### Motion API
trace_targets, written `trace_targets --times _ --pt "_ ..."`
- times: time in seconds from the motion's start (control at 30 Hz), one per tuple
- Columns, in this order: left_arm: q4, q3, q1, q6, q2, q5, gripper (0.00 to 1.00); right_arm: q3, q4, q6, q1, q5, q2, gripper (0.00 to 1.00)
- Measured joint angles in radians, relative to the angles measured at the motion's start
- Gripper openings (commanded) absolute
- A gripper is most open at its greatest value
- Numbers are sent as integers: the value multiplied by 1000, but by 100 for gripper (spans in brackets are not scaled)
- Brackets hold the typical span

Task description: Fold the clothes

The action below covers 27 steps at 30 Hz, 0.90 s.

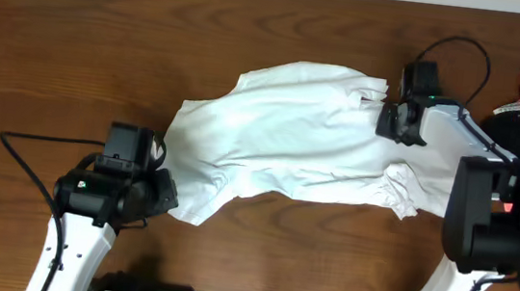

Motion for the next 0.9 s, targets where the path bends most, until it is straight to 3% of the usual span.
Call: trace_targets --times 0.6,0.9 --pt "137 0 0 0 8 0 6 -3 501 -167 0 -52 122 1" --pt "242 0 0 0 138 0 6 -8 679 -249 11 -87 179 1"
